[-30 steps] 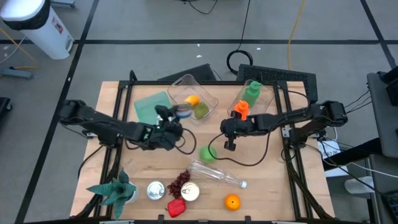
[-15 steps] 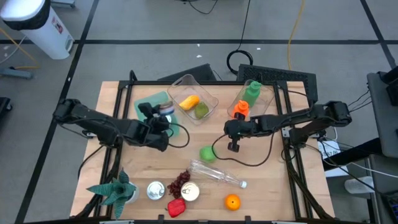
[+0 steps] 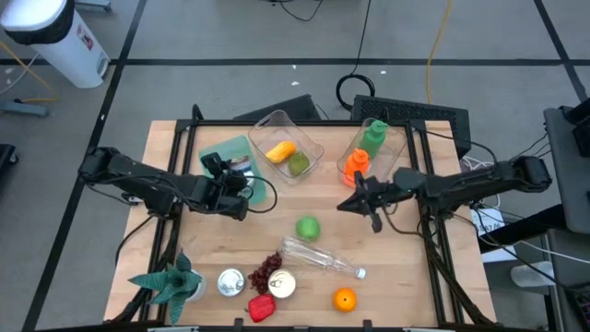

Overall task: Pick & Place Food Item
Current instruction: Stack the blue tuna can on top of the green tuna can into the green bin

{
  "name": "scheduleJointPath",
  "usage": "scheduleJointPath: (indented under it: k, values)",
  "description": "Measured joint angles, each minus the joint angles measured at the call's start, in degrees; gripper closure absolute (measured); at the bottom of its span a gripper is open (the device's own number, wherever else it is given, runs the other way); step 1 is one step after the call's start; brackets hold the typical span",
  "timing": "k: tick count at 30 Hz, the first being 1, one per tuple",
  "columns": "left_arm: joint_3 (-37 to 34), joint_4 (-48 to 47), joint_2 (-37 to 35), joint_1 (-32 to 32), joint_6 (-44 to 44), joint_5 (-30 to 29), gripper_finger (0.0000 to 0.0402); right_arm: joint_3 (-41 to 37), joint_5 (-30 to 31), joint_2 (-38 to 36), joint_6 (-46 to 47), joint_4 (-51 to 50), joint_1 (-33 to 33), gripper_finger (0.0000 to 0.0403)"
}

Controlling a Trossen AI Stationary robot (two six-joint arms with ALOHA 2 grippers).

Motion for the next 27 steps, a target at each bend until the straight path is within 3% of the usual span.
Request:
scheduleJointPath:
  k: [6,9,16,27]
  values:
    - [-1.4,0.8,1.0,0.2,-2.0,0.1,0.0202,-9.5,7.3,-4.0,3.1,7.1,0.0,0.0403]
    - [-1.4,0.8,2.8,0.9,-1.9,1.9,0.0202,-12.1,7.6,-4.0,3.8,9.8,0.0,0.0403]
    - [-1.4,0.8,9.5,2.4,-0.9,4.9,0.0202,-12.5,7.2,-4.1,4.1,10.6,0.0,0.0403]
    - [-1.4,0.9,17.1,4.2,-2.3,1.7,0.0202,-12.5,7.2,-4.1,3.8,10.5,0.0,0.0403]
